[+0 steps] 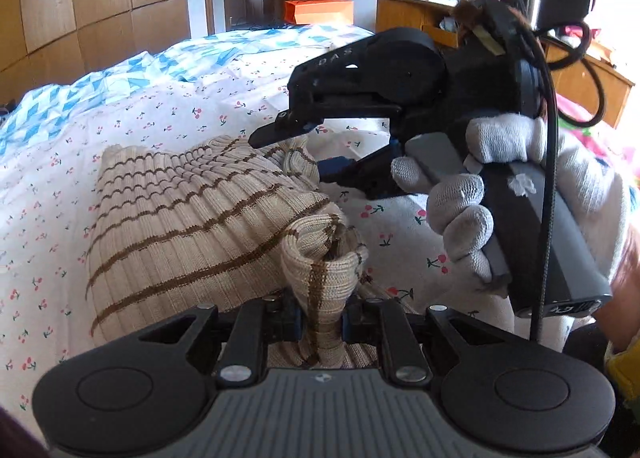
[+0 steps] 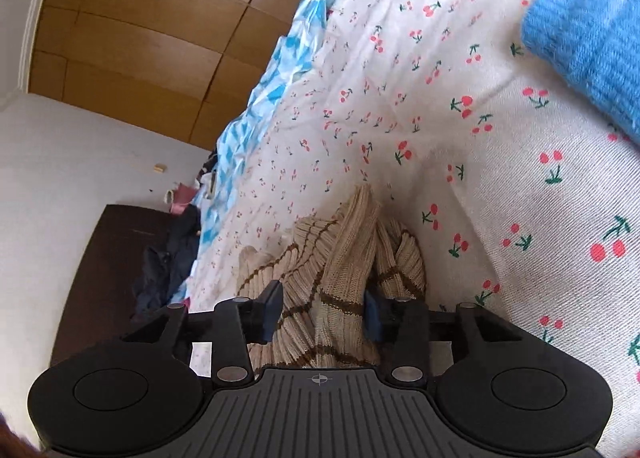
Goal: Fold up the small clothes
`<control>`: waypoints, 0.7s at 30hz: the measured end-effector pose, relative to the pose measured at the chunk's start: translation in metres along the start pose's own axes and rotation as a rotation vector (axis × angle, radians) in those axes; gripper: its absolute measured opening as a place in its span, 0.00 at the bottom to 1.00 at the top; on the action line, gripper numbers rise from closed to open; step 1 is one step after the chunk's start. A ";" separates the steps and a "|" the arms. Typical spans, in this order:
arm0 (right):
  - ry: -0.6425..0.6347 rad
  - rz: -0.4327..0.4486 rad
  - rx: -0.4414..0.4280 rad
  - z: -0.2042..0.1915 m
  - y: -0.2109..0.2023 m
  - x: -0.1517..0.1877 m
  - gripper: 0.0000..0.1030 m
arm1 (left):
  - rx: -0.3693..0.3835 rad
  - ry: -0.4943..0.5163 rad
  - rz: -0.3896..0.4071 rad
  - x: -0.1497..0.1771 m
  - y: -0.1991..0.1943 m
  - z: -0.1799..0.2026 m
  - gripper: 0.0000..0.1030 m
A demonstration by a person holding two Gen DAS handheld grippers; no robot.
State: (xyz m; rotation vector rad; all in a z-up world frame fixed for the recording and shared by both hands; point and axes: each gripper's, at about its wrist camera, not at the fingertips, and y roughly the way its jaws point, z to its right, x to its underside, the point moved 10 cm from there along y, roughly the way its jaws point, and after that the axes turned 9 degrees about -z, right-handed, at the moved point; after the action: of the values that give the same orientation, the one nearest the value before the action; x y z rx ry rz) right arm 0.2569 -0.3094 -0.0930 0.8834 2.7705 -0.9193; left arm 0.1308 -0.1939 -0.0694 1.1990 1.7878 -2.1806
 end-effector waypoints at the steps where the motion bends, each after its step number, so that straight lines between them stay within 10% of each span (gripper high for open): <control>1: -0.016 -0.003 0.016 -0.001 0.000 0.001 0.44 | -0.008 0.012 -0.002 0.001 0.003 -0.001 0.21; 7: -0.022 -0.046 0.044 0.001 0.005 0.011 0.45 | -0.035 0.052 0.010 0.001 0.002 0.014 0.21; 14: -0.050 0.146 0.112 -0.004 -0.038 -0.003 0.47 | -0.011 0.067 0.010 0.004 -0.001 0.013 0.21; 17: -0.083 0.082 -0.009 -0.021 -0.036 0.008 0.47 | -0.005 0.072 0.007 0.006 0.001 0.013 0.21; 21: -0.089 -0.011 0.099 -0.011 -0.008 0.019 0.47 | 0.000 0.076 0.010 0.008 -0.001 0.012 0.21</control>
State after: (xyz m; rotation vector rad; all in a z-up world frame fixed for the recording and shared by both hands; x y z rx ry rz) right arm 0.2375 -0.2983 -0.0848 0.8195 2.6776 -1.0791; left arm 0.1183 -0.2008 -0.0731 1.3055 1.8055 -2.1578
